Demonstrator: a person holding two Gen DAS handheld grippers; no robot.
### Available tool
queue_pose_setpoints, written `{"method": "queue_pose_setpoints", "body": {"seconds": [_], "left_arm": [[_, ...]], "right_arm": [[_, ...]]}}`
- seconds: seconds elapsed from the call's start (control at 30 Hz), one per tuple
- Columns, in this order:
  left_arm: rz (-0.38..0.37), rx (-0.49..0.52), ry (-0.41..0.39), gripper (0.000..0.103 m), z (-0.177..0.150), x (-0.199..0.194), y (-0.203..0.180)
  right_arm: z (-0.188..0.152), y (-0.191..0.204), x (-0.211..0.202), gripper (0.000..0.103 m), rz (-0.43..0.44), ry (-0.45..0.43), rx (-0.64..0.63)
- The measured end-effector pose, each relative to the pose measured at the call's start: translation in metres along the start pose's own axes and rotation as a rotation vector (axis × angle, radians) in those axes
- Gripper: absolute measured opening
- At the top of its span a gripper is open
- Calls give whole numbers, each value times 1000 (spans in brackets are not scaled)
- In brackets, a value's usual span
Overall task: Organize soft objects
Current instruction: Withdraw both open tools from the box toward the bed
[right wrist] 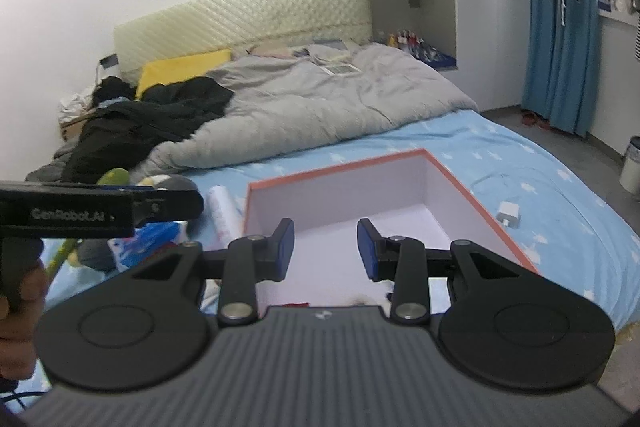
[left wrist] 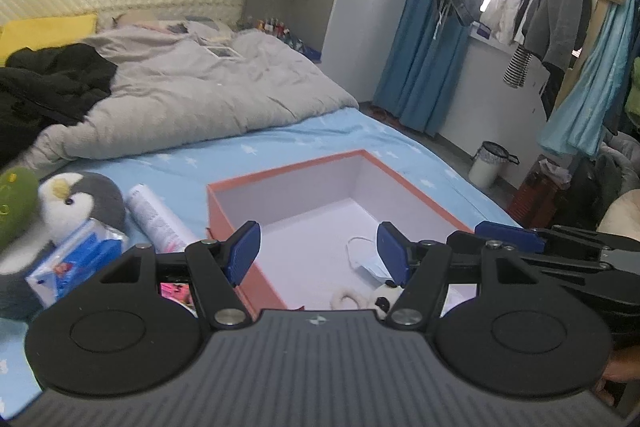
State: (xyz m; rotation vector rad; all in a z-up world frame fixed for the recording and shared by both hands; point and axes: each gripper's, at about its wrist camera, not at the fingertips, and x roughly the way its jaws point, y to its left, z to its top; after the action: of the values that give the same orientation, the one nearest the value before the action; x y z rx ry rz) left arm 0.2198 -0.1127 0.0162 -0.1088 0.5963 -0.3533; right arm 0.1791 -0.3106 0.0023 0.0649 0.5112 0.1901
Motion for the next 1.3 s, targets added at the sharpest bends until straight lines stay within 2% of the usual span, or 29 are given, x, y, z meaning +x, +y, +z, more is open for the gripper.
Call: {"method": "queue_pose_setpoints", "body": {"seconds": [0.4,0.63,1.3], "left_arm": [[77,-18,-25,70,-27,-41,29],[103,-51,-28,70,-44,-59,46],[175,-166,48,70,-118,-85,94]], "right_arm": [[-15,36,-10,38,53,-21,-38],[-29,53,-10,38,81,-4,-39],[-87,104,-10,38,138,92,-71]]}}
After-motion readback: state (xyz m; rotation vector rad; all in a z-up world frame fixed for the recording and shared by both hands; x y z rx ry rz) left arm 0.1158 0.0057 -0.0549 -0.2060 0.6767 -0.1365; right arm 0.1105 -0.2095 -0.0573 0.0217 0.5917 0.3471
